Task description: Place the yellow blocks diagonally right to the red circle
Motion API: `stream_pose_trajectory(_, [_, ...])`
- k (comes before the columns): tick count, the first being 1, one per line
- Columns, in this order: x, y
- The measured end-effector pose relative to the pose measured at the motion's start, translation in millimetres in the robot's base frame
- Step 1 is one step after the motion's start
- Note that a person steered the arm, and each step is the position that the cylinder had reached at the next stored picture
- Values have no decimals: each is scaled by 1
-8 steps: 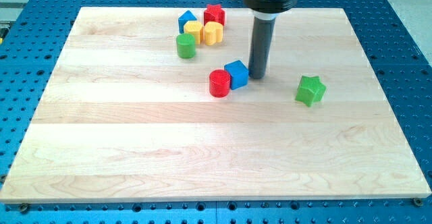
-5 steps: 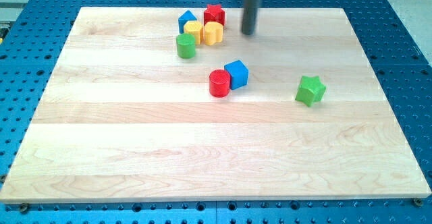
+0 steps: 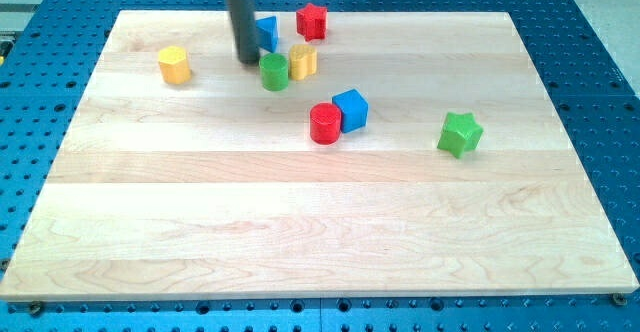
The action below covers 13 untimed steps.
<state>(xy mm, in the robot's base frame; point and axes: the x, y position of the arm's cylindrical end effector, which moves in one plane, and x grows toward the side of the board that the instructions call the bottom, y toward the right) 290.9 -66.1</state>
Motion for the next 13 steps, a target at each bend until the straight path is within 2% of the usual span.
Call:
stream_pose_trajectory(1, [-3,67])
stream_pose_trajectory(2, [24,122])
stream_pose_trajectory(3, [74,89])
stream_pose_trajectory(4, [108,127])
stream_pose_trajectory(5, [126,85])
stream_pose_trajectory(6, [103,40])
stream_pose_trajectory(7, [98,-52])
stream_pose_trajectory(9, [107,6])
stream_pose_trajectory(10, [85,16])
stream_pose_trajectory(11, [62,3])
stream_pose_trajectory(13, [53,-79])
